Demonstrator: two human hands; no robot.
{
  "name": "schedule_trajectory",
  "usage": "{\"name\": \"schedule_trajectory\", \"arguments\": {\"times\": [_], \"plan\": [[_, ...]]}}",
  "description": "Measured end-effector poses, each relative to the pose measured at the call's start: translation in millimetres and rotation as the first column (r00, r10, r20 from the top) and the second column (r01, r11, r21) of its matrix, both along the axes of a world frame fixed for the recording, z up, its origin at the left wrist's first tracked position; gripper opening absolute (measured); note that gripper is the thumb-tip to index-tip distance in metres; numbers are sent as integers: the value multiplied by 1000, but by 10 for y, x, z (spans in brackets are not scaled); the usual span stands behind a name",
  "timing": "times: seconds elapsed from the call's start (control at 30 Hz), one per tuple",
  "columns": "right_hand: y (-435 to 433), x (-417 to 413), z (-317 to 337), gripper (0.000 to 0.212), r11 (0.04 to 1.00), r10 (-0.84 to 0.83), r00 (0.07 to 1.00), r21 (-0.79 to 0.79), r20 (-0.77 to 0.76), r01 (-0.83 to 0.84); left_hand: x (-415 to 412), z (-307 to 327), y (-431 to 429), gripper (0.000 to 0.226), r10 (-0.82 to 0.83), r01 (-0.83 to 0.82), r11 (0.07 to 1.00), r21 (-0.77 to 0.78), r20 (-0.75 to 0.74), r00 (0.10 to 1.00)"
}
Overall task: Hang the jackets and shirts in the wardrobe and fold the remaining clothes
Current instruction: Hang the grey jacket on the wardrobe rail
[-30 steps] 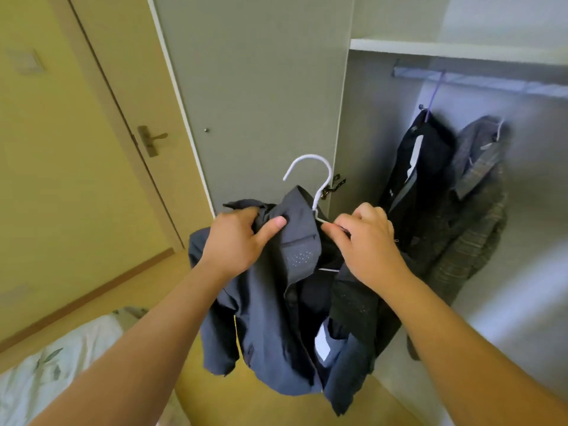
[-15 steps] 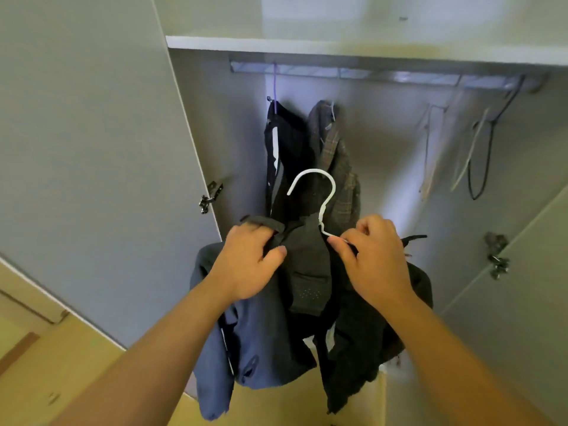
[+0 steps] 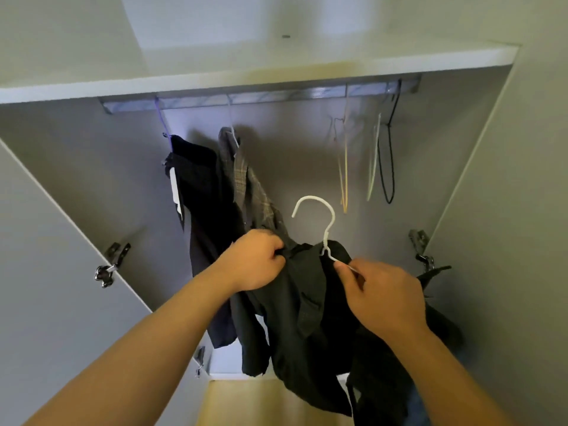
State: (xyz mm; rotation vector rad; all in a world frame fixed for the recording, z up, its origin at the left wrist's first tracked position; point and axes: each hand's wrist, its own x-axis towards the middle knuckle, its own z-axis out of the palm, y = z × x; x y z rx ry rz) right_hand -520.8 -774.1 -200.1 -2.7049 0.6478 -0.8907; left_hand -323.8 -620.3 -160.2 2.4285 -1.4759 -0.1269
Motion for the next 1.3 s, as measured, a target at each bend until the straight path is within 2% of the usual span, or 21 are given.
{"name": "schedule_trajectory", "arguments": {"times": [0.07,0.13,0.27,0.37,0.43,0.5,0.53,0.63,0.7,0.83,0.93,1.03,1.07,1.2,1.3], "plan": [[-65,-8,-19,49,998,-59,997,28,-49,60,165,57,-241,16,-29,20,995,96,98,995],[-86,-3,-45,51,993,-103,991,54,-83,108,381,114,-459,20,-64,30,989,145,230,971],[-79,44,-82,52,975,-198,972,73,-131,208,899,103,-830,24,-246,134,961,240,527,814],[-7,83,-108,55,940,-316,933,81,-172,333,1241,-16,-989,42,-365,139,911,388,602,710],[86,122,-116,51,893,-428,890,74,-158,443,1437,-116,-1023,50,-411,120,872,475,576,706],[211,178,-133,48,832,-539,829,58,-150,552,1595,-206,-1023,51,-393,141,883,447,542,743],[265,214,-144,47,801,-585,798,50,-148,597,1672,-242,-1025,49,-386,185,906,380,564,730],[407,273,-156,46,726,-659,733,112,-168,678,1832,-281,-1086,44,-348,345,925,161,726,593],[507,313,-161,46,678,-700,696,155,-163,718,1941,-255,-1162,51,-352,387,913,128,727,590],[669,346,-76,48,584,-776,605,161,-175,796,2022,-187,-1267,62,-337,282,941,188,613,715],[687,354,-12,49,563,-791,586,165,-178,810,2051,-165,-1199,61,-181,204,979,25,575,798],[669,387,34,50,565,-784,588,162,-200,809,2174,-95,-1011,58,56,32,989,-143,570,819],[663,412,43,51,570,-777,593,163,-209,805,2233,-65,-944,61,92,-23,992,-127,568,818],[639,555,42,51,606,-741,630,173,-230,776,2441,14,-697,78,88,-191,975,114,591,802],[631,649,2,51,644,-708,666,173,-235,745,2528,16,-487,77,224,-436,879,195,638,737]]}}
